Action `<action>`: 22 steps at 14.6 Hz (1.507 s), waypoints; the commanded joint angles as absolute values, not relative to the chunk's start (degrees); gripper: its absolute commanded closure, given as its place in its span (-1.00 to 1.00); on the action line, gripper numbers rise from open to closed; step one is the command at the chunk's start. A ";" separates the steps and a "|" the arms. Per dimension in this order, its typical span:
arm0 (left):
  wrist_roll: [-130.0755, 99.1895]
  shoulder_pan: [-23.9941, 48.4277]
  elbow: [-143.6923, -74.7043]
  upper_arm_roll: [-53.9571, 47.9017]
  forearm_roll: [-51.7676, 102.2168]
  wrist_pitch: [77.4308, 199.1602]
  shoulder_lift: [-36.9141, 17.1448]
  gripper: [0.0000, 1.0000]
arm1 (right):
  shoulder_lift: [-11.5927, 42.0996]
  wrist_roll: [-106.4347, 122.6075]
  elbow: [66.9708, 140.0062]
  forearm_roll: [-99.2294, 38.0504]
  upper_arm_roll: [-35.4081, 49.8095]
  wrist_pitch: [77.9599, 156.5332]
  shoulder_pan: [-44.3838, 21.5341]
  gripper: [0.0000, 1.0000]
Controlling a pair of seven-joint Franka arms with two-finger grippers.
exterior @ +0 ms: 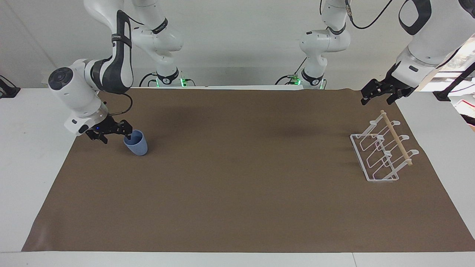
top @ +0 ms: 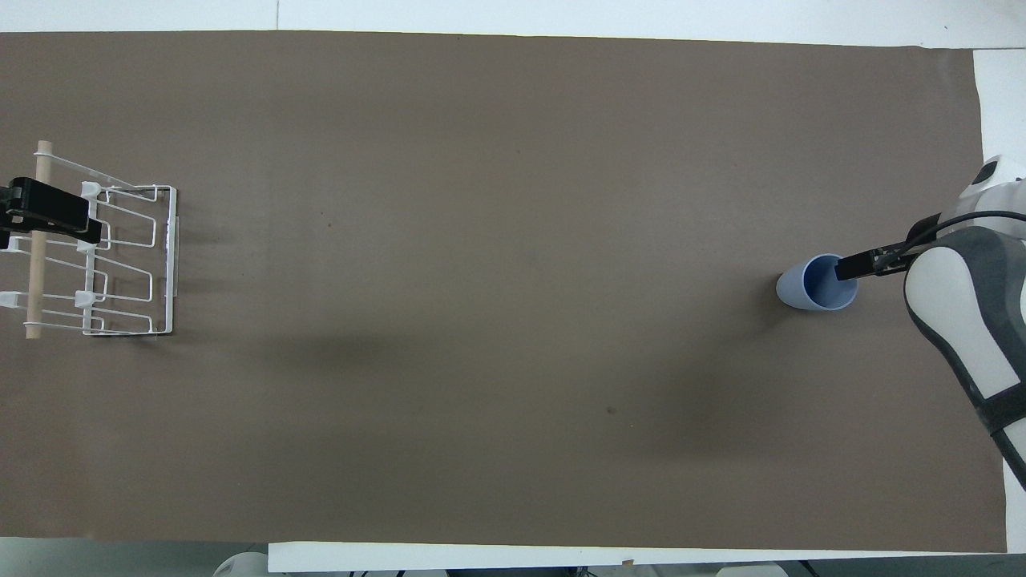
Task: Hang cup on cup holder
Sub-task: 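Close the right gripper on the blue cup's rim, then lift the cup with the right gripper while the left gripper approaches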
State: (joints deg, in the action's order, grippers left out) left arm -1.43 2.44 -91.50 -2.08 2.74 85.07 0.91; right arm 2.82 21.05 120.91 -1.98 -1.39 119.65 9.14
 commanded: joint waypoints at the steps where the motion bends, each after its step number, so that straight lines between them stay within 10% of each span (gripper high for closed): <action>1: -0.97 1.67 -92.81 -2.64 1.85 84.81 2.37 -1.00 | 3.16 25.64 123.05 -3.25 -1.23 122.07 9.40 -0.92; 4: -0.97 1.67 -92.81 -2.64 1.85 84.81 2.37 -1.00 | 2.81 28.03 126.21 -3.25 -1.23 125.94 9.40 -0.70; 10: -0.97 1.67 -92.81 -2.64 1.85 84.81 2.37 -1.00 | 2.81 30.76 126.21 -3.25 -1.23 126.30 9.32 1.00; 16: -1.23 1.67 -92.90 -2.55 1.85 83.94 2.46 -1.00 | 3.08 30.85 124.98 -3.25 -0.79 125.07 9.05 1.00; 22: -8.58 2.55 -92.99 -2.90 1.93 84.81 2.63 -1.00 | 3.78 30.85 111.54 -23.22 0.88 106.89 5.02 1.00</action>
